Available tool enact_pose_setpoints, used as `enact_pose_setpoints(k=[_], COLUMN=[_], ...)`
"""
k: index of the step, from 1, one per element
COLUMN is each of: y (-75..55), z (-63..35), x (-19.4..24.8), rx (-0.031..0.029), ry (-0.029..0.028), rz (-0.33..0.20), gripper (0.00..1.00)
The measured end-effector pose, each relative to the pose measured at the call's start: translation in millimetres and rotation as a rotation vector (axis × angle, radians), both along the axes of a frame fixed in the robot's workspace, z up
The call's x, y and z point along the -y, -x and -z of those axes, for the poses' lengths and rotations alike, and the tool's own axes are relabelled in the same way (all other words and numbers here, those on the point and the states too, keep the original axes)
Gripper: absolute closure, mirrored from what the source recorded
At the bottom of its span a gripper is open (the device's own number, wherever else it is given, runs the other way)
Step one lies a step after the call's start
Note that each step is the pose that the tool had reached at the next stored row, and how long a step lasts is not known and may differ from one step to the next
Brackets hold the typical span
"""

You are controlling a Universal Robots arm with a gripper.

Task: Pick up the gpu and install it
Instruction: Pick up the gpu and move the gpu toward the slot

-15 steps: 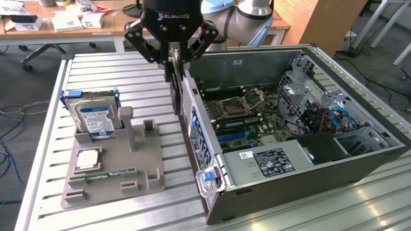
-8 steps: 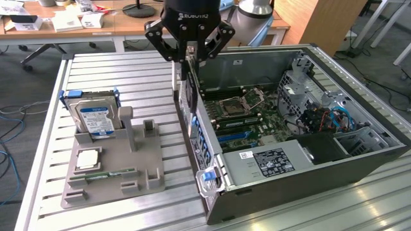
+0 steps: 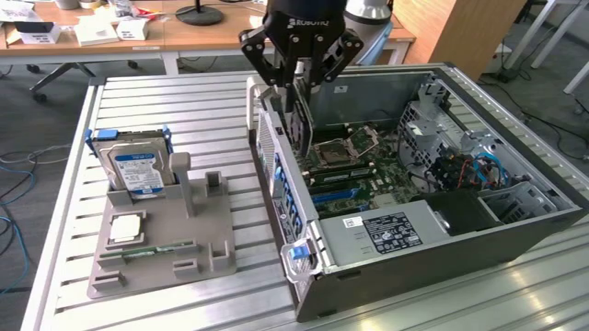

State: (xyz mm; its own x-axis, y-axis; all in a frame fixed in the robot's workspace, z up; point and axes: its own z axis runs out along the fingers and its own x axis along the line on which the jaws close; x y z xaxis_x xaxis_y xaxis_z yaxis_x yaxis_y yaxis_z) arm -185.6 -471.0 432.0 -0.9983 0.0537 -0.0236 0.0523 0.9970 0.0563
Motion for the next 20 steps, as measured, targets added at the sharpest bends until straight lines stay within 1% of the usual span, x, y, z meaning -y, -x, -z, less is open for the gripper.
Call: enact_pose_setpoints(k=[3, 10, 14, 18, 20], y=[-12.5, -43.9, -62.0, -75.0, -79.0], z=[0.0, 0.0, 0.0, 0.0, 0.0], x=[-0.2, -0.8, -1.3, -1.5, -1.6], rx=[0.0001, -0.0001, 0.0, 0.0, -0.0001], ry=[-0.0021, -0.0091, -0.0118, -0.0129, -0.013], rz=[0.0, 0.0, 0.0, 0.0, 0.0], gripper=[0.73, 0.73, 0.73, 0.73, 0.73])
